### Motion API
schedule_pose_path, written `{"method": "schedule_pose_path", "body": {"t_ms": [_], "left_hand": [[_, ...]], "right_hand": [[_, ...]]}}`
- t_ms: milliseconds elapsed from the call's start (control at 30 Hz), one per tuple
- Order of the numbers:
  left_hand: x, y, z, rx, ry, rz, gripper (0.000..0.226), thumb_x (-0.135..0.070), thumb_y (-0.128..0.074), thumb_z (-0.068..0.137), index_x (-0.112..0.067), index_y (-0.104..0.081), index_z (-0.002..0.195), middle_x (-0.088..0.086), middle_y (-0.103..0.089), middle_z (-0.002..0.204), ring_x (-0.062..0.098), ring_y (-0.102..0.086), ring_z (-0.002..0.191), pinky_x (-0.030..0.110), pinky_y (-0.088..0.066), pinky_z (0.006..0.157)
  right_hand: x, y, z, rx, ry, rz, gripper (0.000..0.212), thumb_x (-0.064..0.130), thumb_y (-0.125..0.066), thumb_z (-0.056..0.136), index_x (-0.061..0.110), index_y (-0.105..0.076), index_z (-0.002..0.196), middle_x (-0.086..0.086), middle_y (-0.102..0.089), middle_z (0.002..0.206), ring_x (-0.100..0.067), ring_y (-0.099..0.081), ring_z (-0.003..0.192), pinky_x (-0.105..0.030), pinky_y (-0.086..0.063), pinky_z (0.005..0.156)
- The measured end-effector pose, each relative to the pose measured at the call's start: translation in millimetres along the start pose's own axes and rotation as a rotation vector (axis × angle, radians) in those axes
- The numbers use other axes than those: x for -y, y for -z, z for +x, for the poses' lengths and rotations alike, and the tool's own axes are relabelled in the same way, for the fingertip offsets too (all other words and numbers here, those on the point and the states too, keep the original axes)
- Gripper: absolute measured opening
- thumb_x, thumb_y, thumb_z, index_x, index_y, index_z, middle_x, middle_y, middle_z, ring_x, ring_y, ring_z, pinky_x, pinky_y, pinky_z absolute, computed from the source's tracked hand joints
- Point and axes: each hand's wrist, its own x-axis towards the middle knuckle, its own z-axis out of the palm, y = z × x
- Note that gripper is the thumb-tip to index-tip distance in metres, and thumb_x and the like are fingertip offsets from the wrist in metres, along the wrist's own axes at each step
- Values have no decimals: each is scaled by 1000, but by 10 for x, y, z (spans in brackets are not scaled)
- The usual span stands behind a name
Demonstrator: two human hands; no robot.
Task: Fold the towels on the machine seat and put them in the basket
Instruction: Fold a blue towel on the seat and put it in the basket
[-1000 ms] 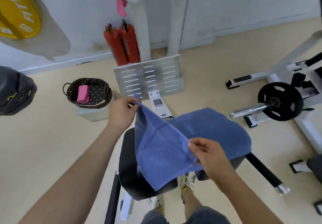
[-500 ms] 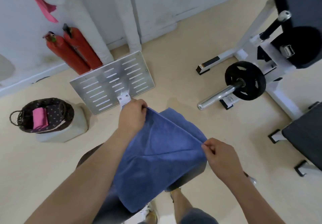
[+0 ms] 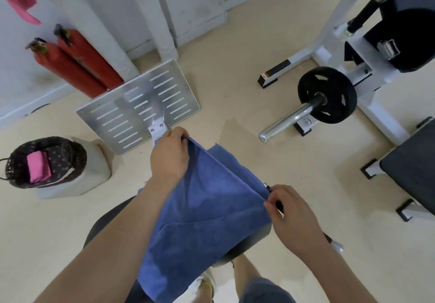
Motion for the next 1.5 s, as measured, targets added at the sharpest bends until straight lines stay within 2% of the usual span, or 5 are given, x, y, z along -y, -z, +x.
{"method": "schedule_pose_path", "body": {"t_ms": [567, 767, 900, 1133, 1500], "left_hand": [[-174, -768, -58, 316, -7, -39, 23, -12, -42, 93, -14, -64, 99, 7, -63, 96, 26, -60, 88, 31, -43, 76], [-91, -805, 17, 291, 67, -146, 23, -11, -45, 91, -15, -67, 95, 3, -65, 93, 16, -52, 80, 22, -30, 68], [-20, -808, 142, 306, 58, -278, 23, -8, -52, 88, -19, -68, 101, -8, -59, 95, 5, -46, 82, 8, -28, 68], [16, -812, 374, 318, 204, -662, 49, 4, -54, 82, -27, -55, 119, -14, -58, 79, -7, -54, 62, 5, -41, 66], [114, -600, 585, 248, 125, -506, 21, -23, -78, 74, -33, -62, 68, -5, -62, 85, 0, -51, 73, 10, -39, 67]], "right_hand": [[274, -84, 1739, 438, -315, 405, 26, 23, -57, 92, 1, -68, 100, -14, -71, 99, -17, -63, 76, -20, -41, 61], [414, -726, 2328, 484, -329, 166, 40, 28, -64, 86, 7, -48, 55, -6, -46, 57, -19, -43, 55, -25, -32, 49], [409, -855, 2465, 425, -323, 297, 20, 6, -66, 76, -12, -69, 86, -26, -63, 78, -19, -52, 72, -28, -41, 63], [488, -692, 2398, 434, -254, 548, 1, 5, -66, 85, 6, -67, 85, 1, -57, 64, -5, -48, 55, -7, -36, 42], [632, -561, 2373, 465, -160, 645, 15, 12, -66, 88, 0, -70, 96, 0, -62, 72, 8, -51, 47, -4, -38, 48]]}}
